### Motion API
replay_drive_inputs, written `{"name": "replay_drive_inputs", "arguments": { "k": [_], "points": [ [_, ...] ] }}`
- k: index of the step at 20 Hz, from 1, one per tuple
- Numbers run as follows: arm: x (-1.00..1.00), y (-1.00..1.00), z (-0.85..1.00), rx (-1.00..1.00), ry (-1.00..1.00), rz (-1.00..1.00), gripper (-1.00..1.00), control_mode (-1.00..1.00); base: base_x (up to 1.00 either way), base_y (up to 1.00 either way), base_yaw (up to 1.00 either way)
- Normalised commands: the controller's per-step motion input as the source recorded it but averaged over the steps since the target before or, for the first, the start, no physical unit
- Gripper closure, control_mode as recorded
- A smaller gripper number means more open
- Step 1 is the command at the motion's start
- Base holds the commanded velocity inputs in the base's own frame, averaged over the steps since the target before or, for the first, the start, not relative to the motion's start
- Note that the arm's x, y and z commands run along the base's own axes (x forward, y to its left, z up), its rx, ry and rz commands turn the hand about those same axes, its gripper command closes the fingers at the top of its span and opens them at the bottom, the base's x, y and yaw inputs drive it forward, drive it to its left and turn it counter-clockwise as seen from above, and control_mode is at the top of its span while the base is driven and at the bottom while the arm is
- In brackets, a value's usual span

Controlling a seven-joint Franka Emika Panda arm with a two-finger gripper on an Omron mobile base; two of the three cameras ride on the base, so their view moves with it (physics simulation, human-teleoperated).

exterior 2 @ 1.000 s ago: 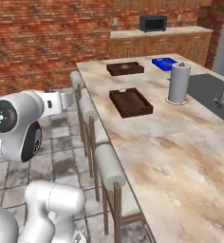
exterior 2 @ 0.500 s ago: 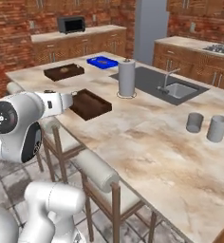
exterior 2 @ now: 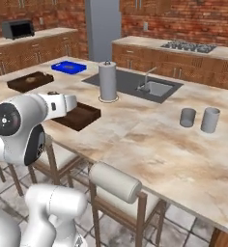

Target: Take the cupcake and donut from the fridge and place them on the empty tray on the dining counter.

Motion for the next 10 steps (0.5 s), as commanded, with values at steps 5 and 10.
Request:
{"name": "replay_drive_inputs", "arguments": {
  "k": [5, 10],
  "points": [
    [0.00, 0.00, 0.00, 0.00, 0.00, 0.00, 1.00, 1.00, 0.00, 1.00, -0.27],
    [0.00, 0.00, 0.00, 0.00, 0.00, 0.00, 1.00, 1.00, 0.04, 1.00, -0.28]
  ]
}}
